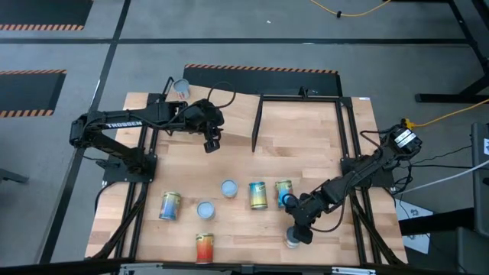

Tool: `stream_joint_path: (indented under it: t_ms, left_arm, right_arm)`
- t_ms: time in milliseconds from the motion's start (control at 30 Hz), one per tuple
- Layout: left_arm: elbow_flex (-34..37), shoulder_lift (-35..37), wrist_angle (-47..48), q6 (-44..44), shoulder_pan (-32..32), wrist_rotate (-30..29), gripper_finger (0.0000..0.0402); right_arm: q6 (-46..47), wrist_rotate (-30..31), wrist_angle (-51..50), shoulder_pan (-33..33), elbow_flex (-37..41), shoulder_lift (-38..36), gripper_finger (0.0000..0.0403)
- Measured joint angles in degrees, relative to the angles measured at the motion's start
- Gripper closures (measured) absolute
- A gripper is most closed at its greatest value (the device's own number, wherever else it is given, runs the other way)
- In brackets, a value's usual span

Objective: Pick and place cans onto a shelf
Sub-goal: Put the canned oranges on the shelf aligned with the other white canned carrot

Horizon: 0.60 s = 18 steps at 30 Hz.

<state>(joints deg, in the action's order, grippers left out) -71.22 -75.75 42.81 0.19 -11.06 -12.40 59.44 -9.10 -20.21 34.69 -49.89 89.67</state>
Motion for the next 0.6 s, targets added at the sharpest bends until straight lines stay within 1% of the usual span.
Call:
stream_joint_path:
  t_ms: [200,267,467,600]
  left_arm:
    - [0.0,0.0,0.0,-0.01,0.01,0.15,0.0321]
    - [0.0,0.0,-0.01,0.0,0.01,1.18,0.0321]
    - [0.0,0.0,-0.02,1.96,0.07,9.0,0.0321]
    - [0.0,0.0,-0.03,5.38,0.83,13.89,0.0321]
  right_arm:
    - [-0.13,-2.15,0.15,-2.21,-0.02,-3.36,0.0393]
    - [-0.13,-3.52,0.11,-3.42,-0.02,-4.44,0.0393]
    - [-0.16,-6.31,0.71,-8.39,-0.04,-7.22,0.0392]
    - [-2.24,-9.98,4.58,-12.64,-0.09,-8.05,0.0392]
